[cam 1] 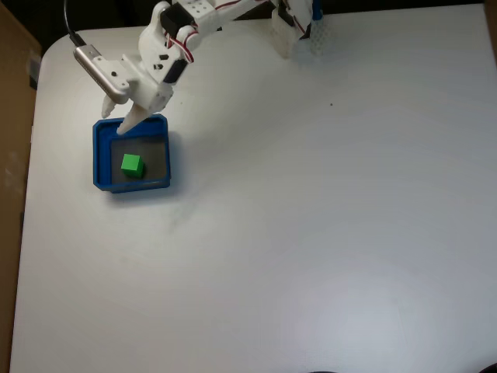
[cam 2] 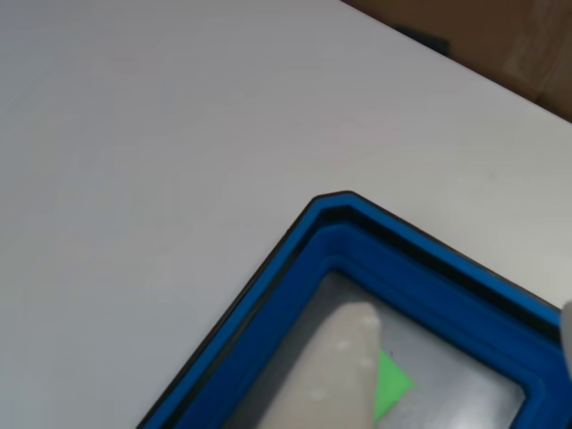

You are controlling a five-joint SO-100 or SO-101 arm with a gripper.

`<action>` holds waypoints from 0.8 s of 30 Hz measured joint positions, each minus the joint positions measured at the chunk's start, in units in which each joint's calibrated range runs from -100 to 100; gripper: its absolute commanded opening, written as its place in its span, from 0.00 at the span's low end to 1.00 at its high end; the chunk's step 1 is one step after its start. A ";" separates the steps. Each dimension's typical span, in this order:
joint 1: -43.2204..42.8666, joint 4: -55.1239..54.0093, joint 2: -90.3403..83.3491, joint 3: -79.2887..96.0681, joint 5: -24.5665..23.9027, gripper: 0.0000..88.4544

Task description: Pick up green cube and drop it in the blue box

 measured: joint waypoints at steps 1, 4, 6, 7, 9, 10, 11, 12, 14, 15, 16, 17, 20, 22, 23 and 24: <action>0.00 0.00 -1.41 1.43 0.00 0.19; 0.00 0.00 -6.49 6.71 0.00 0.19; 0.00 0.00 -10.32 11.10 0.00 0.19; 0.00 0.00 -12.07 13.07 0.00 0.19; 0.00 0.00 -15.81 17.46 0.00 0.19; 0.00 0.00 -17.81 19.79 0.00 0.19; 0.00 0.00 -19.64 21.93 0.00 0.19; 0.00 0.00 -21.47 24.08 0.00 0.19; 0.00 0.00 -25.30 28.29 0.00 0.19; 0.00 0.00 -27.13 30.17 0.00 0.19; 0.00 0.00 -29.05 32.14 0.00 0.19; 0.00 0.00 -30.96 34.02 0.00 0.19; 0.00 0.00 -36.70 39.84 0.00 0.19; 0.00 0.00 -40.87 43.87 0.00 0.19; 0.00 0.00 -43.03 45.84 0.00 0.19; 0.00 0.00 -45.28 47.90 0.00 0.19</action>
